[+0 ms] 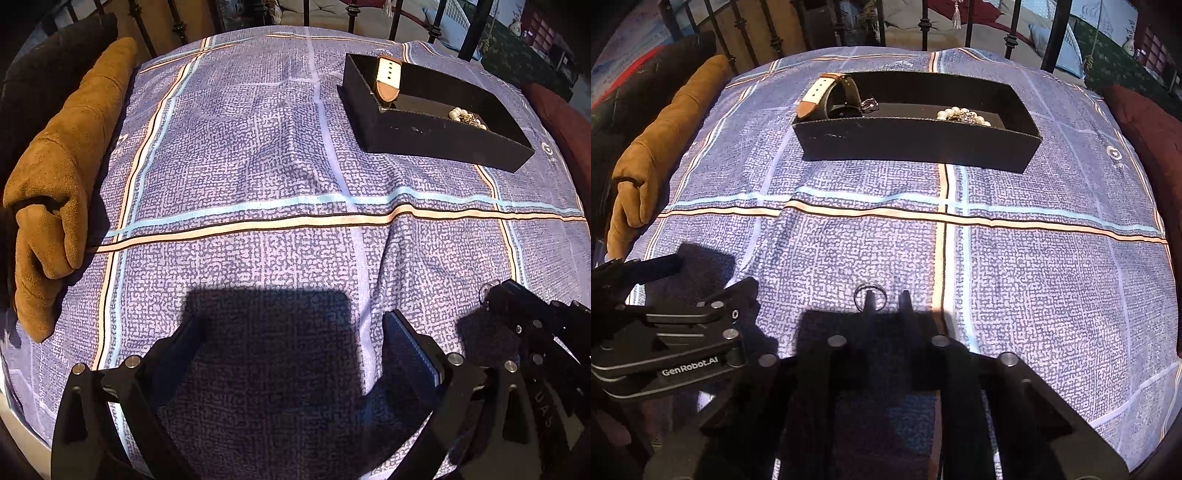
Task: Organize jewelry
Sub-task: 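Grasp the small silver ring with the right gripper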
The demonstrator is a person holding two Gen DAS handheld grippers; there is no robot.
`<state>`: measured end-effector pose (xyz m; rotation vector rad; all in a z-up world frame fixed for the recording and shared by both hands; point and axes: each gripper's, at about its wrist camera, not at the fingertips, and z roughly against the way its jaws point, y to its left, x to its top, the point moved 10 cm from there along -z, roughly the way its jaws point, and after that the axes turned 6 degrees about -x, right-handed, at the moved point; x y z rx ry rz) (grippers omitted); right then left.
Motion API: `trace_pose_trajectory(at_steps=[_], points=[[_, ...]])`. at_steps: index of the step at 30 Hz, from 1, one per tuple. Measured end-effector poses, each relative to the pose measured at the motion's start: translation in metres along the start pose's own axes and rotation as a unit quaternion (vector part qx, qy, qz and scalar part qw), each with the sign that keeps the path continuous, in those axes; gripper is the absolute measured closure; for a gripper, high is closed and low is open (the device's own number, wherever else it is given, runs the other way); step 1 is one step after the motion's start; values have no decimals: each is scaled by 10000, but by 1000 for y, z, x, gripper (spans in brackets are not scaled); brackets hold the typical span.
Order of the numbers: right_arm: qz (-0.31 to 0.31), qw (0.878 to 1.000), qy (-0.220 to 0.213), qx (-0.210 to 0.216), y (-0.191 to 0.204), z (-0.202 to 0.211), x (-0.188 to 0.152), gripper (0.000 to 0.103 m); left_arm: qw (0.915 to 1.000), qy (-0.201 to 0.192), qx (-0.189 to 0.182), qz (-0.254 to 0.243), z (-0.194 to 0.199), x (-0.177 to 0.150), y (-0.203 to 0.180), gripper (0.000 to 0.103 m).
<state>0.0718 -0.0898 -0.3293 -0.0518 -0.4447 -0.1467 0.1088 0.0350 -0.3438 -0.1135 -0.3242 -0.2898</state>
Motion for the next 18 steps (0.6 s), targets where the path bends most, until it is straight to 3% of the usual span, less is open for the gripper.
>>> trace_pose_trajectory(at_steps=[5, 11, 13, 18], points=[[-267, 9994, 57, 222, -3, 7, 2, 97, 9999, 45, -125, -10, 7, 0, 3, 26], [-313, 9992, -110, 225, -13, 28, 6, 97, 9997, 122, -201, -74, 17, 2, 3, 41], [-342, 9990, -159, 230, -16, 34, 10, 97, 9995, 115, -279, -68, 21, 4, 1, 50], [-428, 9985, -290, 181, -25, 47, 20, 97, 9989, 83, -426, -188, 34, 13, -20, 59]])
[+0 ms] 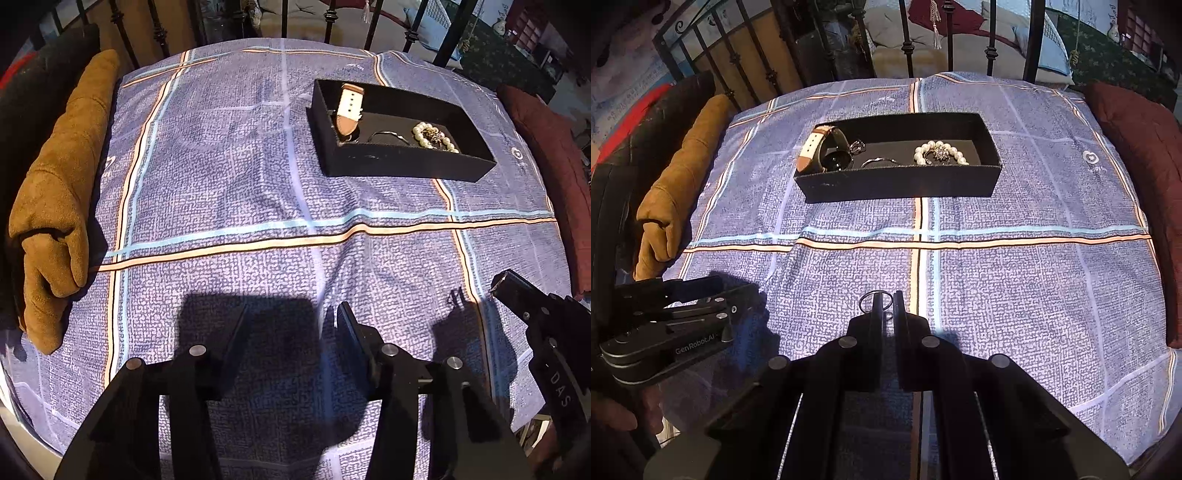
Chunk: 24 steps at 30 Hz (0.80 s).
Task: Organize jewelry
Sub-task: 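Grasp the small silver ring with the right gripper, then carry the silver ring into the tray with the right gripper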
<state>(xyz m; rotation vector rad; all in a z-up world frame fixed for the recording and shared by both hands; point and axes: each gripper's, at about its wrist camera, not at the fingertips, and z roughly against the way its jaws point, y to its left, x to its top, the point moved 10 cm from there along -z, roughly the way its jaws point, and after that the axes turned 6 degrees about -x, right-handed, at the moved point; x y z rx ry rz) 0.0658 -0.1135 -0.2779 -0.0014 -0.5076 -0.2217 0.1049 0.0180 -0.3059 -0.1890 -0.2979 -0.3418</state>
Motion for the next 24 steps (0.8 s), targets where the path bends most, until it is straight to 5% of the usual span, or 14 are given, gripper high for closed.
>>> trace_pose_trajectory(at_steps=[24], points=[[-115, 9967, -789, -129, -17, 47, 77, 97, 9982, -568, -130, -106, 50, 80, -45, 63]])
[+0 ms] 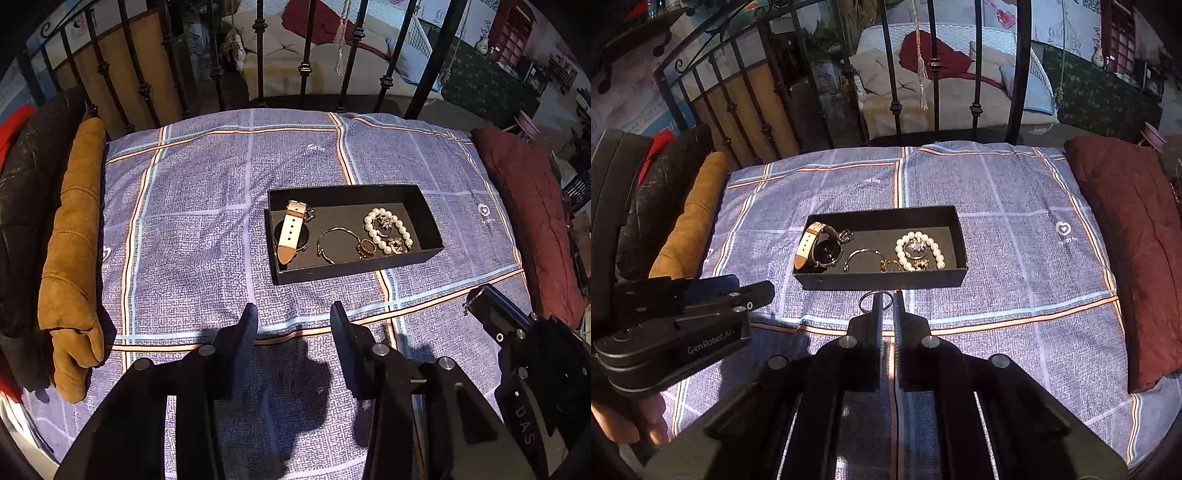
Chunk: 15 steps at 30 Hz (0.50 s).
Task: Organize jewelry
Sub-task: 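Carry the silver ring into the tray with the right gripper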
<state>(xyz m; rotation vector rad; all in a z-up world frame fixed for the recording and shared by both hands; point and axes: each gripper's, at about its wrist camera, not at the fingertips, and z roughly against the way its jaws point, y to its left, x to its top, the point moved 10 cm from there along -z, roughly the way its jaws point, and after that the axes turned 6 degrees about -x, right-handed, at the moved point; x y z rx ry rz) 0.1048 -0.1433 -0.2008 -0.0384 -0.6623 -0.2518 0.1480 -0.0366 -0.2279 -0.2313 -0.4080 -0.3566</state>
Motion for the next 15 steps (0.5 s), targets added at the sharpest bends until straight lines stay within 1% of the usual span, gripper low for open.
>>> trace_pose_trajectory(at_steps=[6, 7, 8, 10, 13, 15], points=[[71, 9998, -174, 101, -2, 1, 27, 97, 9999, -81, 90, 77, 3, 12, -6, 63], [83, 9997, -186, 115, -2, 1, 31, 97, 9999, -96, 106, 98, 3, 14, -6, 65], [91, 9997, -191, 138, -2, 0, 34, 97, 9998, -117, 131, 124, 4, 17, -6, 68], [96, 9996, -211, 178, -2, -1, 41, 97, 9996, -140, 138, 188, 4, 22, -6, 80], [113, 9995, -211, 225, -3, -4, 47, 97, 9996, -128, 132, 234, 2, 29, -6, 93], [134, 9994, -187, 255, -3, -7, 50, 97, 9995, -130, 160, 228, 1, 33, -7, 97]])
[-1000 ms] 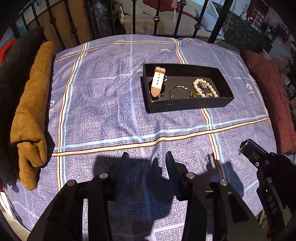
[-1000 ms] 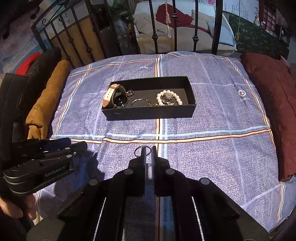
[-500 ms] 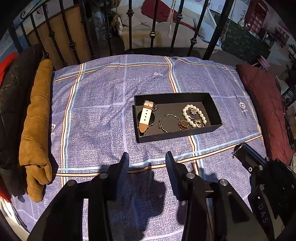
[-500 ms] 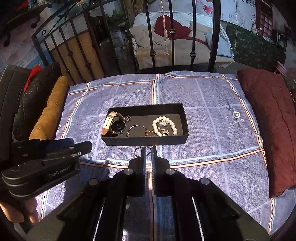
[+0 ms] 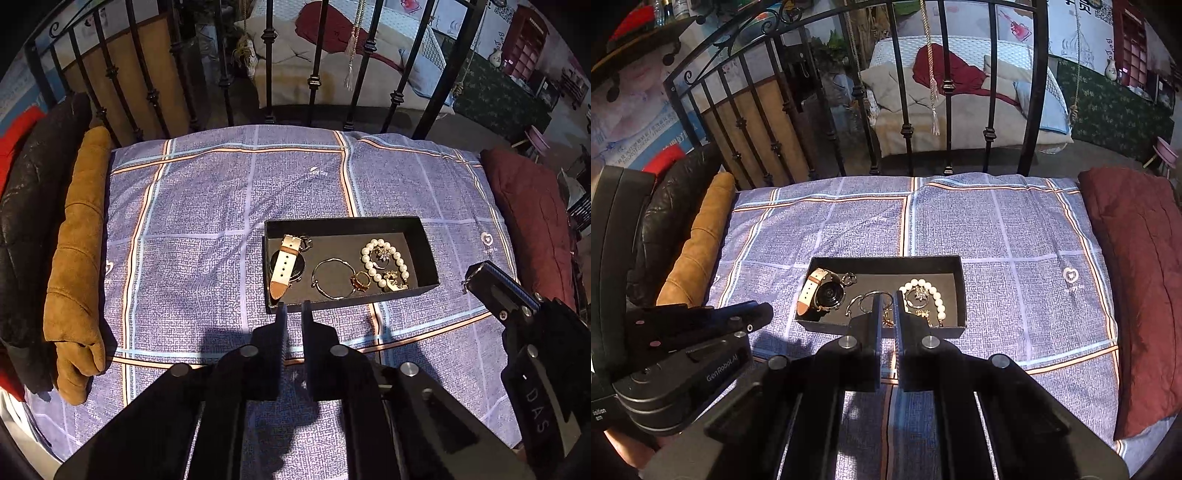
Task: Organize jewelry
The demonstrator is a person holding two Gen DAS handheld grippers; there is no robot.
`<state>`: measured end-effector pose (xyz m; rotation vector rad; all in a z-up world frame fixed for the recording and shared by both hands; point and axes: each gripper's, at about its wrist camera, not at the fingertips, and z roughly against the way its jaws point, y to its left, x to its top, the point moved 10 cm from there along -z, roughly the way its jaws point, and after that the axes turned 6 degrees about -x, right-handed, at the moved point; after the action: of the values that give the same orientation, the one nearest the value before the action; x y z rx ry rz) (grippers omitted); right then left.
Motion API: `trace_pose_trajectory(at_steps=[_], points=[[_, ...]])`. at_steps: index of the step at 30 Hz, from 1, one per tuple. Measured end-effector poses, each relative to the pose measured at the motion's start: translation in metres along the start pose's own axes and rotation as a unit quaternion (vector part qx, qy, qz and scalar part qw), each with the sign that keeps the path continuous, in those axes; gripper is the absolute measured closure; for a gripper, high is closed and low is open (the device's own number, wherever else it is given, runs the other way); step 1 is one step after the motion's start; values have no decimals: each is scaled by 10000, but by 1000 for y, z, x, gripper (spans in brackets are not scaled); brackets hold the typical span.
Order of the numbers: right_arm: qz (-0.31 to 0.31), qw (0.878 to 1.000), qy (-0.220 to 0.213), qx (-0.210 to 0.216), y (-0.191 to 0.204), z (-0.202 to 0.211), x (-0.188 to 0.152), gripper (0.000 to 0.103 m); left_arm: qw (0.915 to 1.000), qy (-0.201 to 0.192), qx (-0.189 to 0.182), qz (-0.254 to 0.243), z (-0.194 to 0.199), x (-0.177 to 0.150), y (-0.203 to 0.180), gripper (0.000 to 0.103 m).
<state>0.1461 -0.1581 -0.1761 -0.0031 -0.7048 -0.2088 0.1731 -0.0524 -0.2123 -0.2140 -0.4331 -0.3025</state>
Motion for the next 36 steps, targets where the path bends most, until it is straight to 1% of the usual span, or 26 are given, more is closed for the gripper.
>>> trace_pose_trajectory(at_steps=[2, 3, 10, 36], points=[[14, 10000, 17, 24, -1, -4, 2, 97, 10000, -14, 12, -2, -2, 4, -1, 102], [15, 10000, 24, 32, -1, -5, 3, 97, 10000, -13, 19, 2, -3, 5, -1, 103], [13, 9999, 84, 72, -4, -17, 8, 97, 10000, 14, -33, -31, -12, 11, -7, 103], [126, 9997, 157, 116, -13, -36, 14, 97, 9999, 23, 165, 15, -25, 24, -5, 103]])
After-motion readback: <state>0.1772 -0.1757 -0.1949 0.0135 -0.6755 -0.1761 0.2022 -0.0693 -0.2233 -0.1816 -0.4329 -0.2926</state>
